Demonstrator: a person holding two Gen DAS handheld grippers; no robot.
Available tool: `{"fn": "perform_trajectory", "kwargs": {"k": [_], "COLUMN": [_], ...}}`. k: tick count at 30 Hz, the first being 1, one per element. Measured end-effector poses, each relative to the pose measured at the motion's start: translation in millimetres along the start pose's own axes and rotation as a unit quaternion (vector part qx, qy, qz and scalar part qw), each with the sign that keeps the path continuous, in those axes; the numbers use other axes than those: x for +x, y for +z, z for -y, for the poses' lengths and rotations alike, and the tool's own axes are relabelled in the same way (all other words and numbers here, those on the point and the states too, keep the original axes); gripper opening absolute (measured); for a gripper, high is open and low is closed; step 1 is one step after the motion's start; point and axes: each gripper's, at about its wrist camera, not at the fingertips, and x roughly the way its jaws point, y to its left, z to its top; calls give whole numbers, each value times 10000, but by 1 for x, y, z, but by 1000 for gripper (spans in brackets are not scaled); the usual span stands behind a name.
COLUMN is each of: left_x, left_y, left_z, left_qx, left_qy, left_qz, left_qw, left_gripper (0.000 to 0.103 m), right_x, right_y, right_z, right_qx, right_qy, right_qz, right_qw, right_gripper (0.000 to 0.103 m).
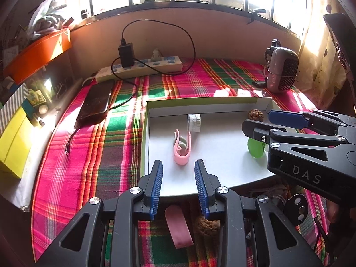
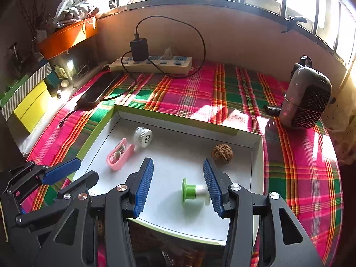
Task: Organize objects
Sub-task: 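Withdraw both grippers from the box toward the remaining objects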
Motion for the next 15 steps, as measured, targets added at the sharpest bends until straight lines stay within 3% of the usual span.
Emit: {"fn": "perform_trajectory", "kwargs": {"k": [15], "left_x": [-30], "left_y": [-36], "left_z": [-34], "left_qx": [-440], "left_qy": [75], "left_qz": [157], "left_qw": [9989], "left_gripper": [28], "right_x": [-45], "right_y": [-51], "right_z": [22], "right_qx": [427], "right_qy": [-202], "right_qz": [314], "right_qw": [9984], "right_gripper": [48]}}
